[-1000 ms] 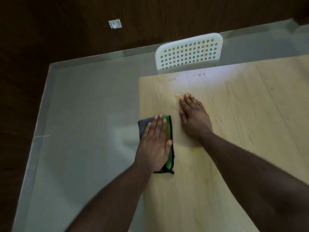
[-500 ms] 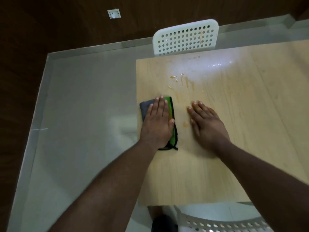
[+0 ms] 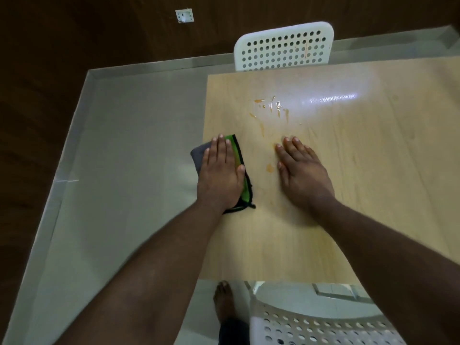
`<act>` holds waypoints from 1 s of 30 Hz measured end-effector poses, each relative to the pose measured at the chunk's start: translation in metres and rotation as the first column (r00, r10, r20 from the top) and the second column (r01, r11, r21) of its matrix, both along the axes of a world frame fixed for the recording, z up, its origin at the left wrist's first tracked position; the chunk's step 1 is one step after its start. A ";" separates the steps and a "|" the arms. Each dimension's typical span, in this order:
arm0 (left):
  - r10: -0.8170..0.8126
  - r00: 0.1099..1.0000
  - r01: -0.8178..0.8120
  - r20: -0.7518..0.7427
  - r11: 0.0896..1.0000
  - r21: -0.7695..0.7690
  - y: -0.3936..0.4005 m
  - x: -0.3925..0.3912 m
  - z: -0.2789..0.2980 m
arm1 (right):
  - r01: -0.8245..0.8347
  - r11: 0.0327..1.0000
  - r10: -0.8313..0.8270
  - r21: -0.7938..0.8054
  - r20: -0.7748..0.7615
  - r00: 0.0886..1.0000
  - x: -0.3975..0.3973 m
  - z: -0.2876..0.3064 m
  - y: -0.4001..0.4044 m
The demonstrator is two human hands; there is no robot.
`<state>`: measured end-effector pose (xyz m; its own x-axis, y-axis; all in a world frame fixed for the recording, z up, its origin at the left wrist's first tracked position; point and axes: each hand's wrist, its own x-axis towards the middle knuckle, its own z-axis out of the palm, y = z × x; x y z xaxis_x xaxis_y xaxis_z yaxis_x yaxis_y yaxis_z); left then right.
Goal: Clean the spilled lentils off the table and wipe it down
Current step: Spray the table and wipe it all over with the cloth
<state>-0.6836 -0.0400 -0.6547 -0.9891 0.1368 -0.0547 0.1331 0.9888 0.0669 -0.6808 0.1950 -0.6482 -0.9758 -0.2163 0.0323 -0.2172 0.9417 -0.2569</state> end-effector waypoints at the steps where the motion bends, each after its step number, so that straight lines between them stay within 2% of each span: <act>1: 0.001 1.000 -0.001 -0.007 1.000 0.012 0.008 0.003 0.001 | -0.006 1.000 0.006 -0.002 -0.001 1.000 0.001 0.000 0.001; 8: -0.185 0.982 0.183 0.034 0.980 0.074 0.014 0.108 0.003 | -0.017 0.999 0.017 -0.035 0.007 1.000 0.006 0.008 0.003; 10: -0.219 0.975 0.216 0.032 0.972 0.088 0.002 0.116 0.003 | -0.013 0.999 0.014 -0.040 0.012 1.000 0.005 0.009 0.003; 13: -0.211 0.977 0.210 0.011 0.975 0.070 -0.008 0.087 0.001 | -0.011 0.999 0.012 -0.048 0.030 0.999 0.003 0.009 0.003; 18: -0.094 0.996 0.093 0.004 0.995 0.030 -0.010 -0.001 0.001 | -0.014 0.997 0.019 -0.080 0.062 0.998 0.003 0.011 0.003; 22: -0.097 0.995 0.097 -0.009 0.995 0.012 -0.004 -0.057 0.002 | -0.017 0.997 0.023 -0.080 0.079 0.997 -0.009 0.011 0.006; 25: -0.111 0.994 0.111 -0.009 0.994 0.011 -0.002 -0.086 0.003 | -0.041 0.999 0.043 -0.023 0.095 0.995 -0.048 0.013 0.010; 30: -0.112 0.993 0.113 -0.025 0.994 0.002 -0.002 -0.132 0.004 | 0.007 0.998 -0.012 0.056 0.091 0.996 -0.151 0.020 0.021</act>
<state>-0.8159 -0.0420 -0.6502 -0.9684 0.2474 -0.0300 0.2451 0.9673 0.0656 -0.8316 0.2164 -0.6278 -0.9762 -0.2056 -0.0691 -0.1858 0.9570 -0.2226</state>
